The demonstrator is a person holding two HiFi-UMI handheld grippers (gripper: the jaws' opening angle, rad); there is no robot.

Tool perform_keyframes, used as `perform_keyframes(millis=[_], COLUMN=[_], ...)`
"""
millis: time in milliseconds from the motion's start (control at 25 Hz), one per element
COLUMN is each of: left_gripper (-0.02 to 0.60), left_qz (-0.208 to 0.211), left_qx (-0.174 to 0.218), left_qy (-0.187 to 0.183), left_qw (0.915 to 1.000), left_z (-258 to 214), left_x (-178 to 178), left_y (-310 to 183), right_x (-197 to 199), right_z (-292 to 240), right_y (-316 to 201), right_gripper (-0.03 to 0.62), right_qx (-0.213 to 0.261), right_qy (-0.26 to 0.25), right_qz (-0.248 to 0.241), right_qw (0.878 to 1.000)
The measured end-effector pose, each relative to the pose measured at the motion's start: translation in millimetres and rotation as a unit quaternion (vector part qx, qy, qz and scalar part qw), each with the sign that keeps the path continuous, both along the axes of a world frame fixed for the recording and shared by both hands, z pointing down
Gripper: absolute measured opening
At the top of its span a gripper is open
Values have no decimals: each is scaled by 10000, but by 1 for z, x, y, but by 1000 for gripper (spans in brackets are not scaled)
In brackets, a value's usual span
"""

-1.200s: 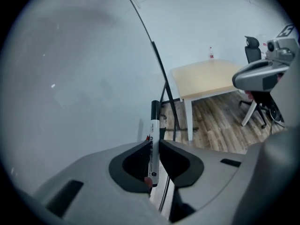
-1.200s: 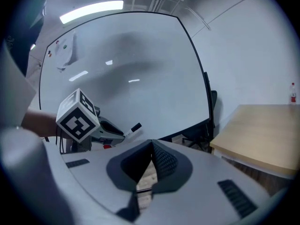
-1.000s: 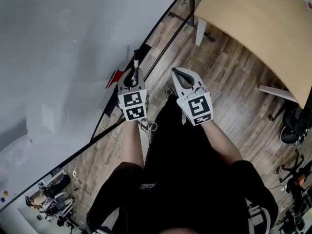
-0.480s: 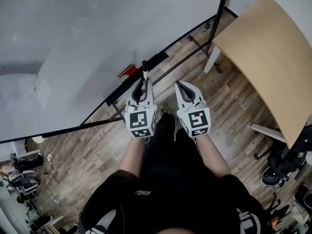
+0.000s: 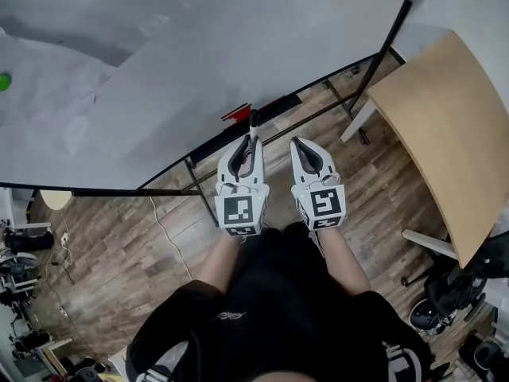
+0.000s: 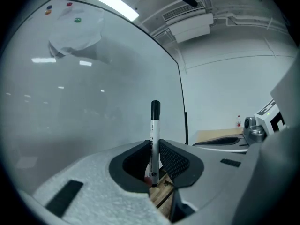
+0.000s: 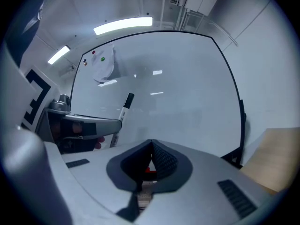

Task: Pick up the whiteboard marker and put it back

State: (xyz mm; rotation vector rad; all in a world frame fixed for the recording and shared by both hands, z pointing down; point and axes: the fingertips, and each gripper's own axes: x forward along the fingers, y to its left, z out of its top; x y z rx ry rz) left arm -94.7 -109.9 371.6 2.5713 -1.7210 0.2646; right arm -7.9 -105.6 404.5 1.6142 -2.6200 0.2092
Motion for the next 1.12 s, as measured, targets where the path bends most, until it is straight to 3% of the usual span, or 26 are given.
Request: perform_keyframes(millis=[480,840,960,1120], left_gripper=[63,63,63,63], left_qz=[-91,-713,-960,-1179], left_qx=[165,-14,-42,-219], left_qy=[522,727,663,300], left_qw=[9985,9948,9932,9923], left_z=[-25,-7,-4,15], left_x=[-67,-73,-70,-69], left_y=[30,35,39,44], right_x=[-74,-84,-79,-73], right_z=[-10,-14,-15,-1], right_y=[19,10,1,-5], right_gripper=[1,1,1,2], right_qx=[-46,18,67,35], right_qy=[273,515,454,356], right_qz=[-299,-1148,-1392,-1643], right_qw=[9992,9920,9892,9858])
